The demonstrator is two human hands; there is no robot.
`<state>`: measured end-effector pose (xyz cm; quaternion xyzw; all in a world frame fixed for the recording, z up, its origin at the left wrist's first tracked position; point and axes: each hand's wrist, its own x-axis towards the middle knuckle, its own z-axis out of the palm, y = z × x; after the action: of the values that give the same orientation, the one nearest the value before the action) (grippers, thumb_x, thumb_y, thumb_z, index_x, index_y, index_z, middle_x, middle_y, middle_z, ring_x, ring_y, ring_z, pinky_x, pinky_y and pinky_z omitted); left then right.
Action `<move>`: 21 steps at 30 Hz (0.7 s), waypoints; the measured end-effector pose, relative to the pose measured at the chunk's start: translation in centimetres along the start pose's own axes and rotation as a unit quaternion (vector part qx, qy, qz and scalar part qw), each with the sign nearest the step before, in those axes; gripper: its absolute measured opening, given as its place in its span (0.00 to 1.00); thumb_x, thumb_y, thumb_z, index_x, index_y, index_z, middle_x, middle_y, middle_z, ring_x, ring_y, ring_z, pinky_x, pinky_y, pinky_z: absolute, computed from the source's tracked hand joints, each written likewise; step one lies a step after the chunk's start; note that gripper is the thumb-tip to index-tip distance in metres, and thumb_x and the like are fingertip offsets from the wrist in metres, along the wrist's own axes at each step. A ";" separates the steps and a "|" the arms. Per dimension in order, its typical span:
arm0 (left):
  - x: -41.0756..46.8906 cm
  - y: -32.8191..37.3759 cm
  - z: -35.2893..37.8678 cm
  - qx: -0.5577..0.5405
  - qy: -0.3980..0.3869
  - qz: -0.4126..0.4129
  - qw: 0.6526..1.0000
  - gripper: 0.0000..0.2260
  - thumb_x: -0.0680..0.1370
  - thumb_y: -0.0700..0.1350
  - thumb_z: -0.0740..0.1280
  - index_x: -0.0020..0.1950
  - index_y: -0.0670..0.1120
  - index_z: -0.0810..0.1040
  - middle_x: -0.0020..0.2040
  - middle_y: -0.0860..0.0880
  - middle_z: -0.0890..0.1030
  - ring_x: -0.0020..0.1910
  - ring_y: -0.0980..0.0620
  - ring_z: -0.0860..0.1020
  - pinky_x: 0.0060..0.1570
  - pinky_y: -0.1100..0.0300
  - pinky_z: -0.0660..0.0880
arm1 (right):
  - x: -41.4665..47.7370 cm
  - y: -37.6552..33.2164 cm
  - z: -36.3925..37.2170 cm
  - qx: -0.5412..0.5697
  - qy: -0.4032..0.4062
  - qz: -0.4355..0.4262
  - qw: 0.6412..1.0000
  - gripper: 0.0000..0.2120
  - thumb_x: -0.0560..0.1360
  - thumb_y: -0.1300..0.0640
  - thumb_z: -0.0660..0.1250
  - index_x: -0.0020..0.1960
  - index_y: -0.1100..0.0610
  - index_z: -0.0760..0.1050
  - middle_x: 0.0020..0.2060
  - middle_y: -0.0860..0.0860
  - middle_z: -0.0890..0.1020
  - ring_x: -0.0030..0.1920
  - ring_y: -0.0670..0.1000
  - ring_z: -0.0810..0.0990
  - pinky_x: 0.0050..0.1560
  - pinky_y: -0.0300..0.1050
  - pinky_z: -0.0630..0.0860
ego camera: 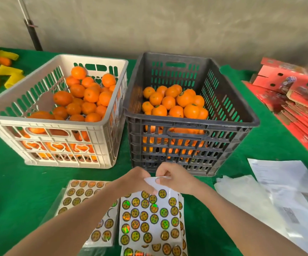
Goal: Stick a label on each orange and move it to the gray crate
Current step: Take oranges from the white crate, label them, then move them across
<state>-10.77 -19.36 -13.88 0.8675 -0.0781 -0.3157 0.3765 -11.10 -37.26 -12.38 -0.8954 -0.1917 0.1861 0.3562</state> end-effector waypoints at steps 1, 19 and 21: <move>0.1 0.2 -0.2 -0.018 -0.003 -0.004 1.000 0.12 0.68 0.42 0.75 0.32 0.45 0.72 0.27 0.52 0.70 0.26 0.55 0.68 0.24 0.69 0.61 | -0.5 0.3 0.1 -0.030 0.036 -0.014 0.999 0.05 0.75 0.59 0.69 0.45 0.53 0.73 0.46 0.45 0.75 0.49 0.44 0.72 0.55 0.40 0.69; 0.8 -0.3 -0.6 -0.128 -0.080 -0.023 0.988 0.06 0.76 0.40 0.68 0.52 0.47 0.80 0.49 0.44 0.83 0.49 0.46 0.80 0.50 0.55 0.75 | -3.5 2.1 4.4 -0.151 0.252 -0.168 0.941 0.07 0.67 0.64 0.74 0.39 0.58 0.76 0.36 0.50 0.77 0.42 0.46 0.69 0.44 0.40 0.67; 1.1 -0.5 -0.4 -0.080 -0.072 -0.005 0.994 0.07 0.76 0.41 0.68 0.53 0.46 0.80 0.49 0.47 0.80 0.51 0.48 0.78 0.50 0.58 0.73 | -3.6 1.6 3.9 -0.107 0.248 -0.161 0.949 0.04 0.70 0.65 0.70 0.39 0.60 0.75 0.36 0.51 0.76 0.42 0.46 0.69 0.44 0.39 0.66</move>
<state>-9.69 -19.18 -14.61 0.8100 -0.0754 -0.3842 0.4366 -15.67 -37.84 -15.47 -0.9035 -0.2574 -0.1235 0.3197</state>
